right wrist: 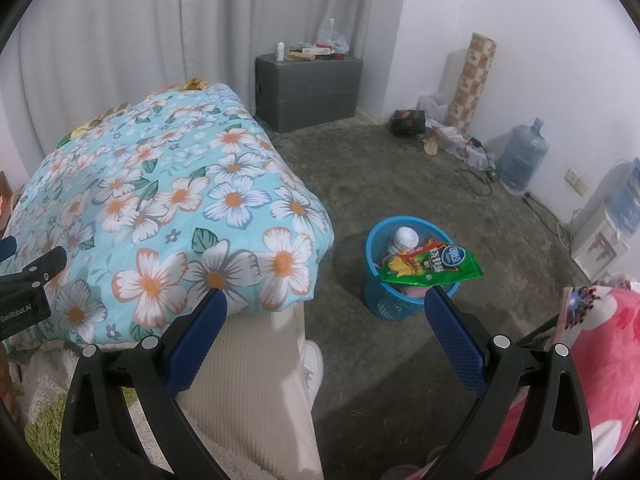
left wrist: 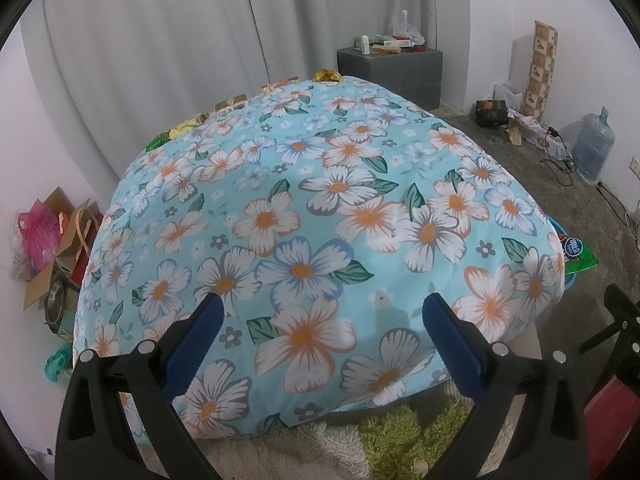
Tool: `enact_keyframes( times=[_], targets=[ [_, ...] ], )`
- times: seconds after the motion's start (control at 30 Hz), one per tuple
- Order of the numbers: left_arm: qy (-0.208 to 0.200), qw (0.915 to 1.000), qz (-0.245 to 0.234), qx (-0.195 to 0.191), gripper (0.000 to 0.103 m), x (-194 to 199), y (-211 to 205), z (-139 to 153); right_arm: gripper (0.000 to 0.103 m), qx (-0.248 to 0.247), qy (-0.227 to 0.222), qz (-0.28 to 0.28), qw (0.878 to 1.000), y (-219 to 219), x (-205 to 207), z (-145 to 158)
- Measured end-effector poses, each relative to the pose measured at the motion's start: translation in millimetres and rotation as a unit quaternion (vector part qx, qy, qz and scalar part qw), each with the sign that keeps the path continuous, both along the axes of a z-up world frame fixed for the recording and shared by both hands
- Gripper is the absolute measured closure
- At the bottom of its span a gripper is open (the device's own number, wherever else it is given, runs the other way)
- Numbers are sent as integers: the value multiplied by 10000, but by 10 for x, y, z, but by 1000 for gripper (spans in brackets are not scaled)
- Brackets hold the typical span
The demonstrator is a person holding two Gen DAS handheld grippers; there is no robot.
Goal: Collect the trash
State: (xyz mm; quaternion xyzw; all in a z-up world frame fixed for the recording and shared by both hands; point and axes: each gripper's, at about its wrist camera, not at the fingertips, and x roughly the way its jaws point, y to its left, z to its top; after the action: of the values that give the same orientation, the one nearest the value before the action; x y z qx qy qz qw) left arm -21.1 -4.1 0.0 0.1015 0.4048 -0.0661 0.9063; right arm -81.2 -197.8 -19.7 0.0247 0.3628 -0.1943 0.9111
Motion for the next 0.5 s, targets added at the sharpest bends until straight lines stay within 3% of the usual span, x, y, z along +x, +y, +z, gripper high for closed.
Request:
enact_keyframes(
  times=[0.5],
  targets=[
    [38, 10000, -19, 22, 5, -8, 27, -26, 8, -24, -31, -25, 10000, 34, 37, 28]
  ],
)
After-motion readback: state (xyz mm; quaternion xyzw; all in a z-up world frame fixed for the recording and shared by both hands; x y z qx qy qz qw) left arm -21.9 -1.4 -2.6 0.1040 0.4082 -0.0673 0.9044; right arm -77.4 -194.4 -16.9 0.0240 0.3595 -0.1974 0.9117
